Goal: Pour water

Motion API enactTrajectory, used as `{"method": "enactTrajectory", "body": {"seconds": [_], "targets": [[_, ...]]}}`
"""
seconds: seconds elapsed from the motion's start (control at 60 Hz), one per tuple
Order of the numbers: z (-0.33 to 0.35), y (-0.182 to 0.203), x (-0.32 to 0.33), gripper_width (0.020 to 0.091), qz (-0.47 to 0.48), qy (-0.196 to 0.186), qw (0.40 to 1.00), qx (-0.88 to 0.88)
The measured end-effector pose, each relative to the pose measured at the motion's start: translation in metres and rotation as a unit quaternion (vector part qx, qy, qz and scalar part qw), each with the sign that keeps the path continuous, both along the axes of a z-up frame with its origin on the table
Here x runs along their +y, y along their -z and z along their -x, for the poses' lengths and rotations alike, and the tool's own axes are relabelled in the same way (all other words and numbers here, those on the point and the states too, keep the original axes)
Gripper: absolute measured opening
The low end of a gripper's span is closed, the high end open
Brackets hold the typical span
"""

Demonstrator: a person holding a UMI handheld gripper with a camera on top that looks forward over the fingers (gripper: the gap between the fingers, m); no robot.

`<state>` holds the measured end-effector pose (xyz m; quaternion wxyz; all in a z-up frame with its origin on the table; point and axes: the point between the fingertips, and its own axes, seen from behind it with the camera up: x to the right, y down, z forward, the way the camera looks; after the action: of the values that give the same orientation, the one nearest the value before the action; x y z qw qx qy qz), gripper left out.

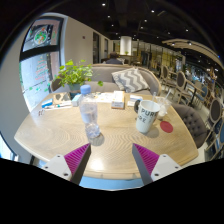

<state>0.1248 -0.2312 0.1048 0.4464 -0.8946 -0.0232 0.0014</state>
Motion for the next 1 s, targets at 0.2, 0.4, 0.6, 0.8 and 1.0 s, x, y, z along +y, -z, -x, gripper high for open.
{"method": "enactTrajectory", "body": {"seconds": [0.2,0.4,0.6,0.8,1.0], "targets": [[0.066,0.033,0.075,0.0857,-0.030,0.002,0.999,0.030],[0.088,0.060,0.148,0.0793,-0.067,0.000,0.997,0.026],[0.094,0.073,0.178,0.0470,-0.096,-0.015,0.995,0.015],[0.096,0.072,0.180,0.0348,-0.107,-0.024,0.994,0.011],[0.096,0.068,0.178,0.0263,-0.101,-0.019,0.995,0.010]]}}
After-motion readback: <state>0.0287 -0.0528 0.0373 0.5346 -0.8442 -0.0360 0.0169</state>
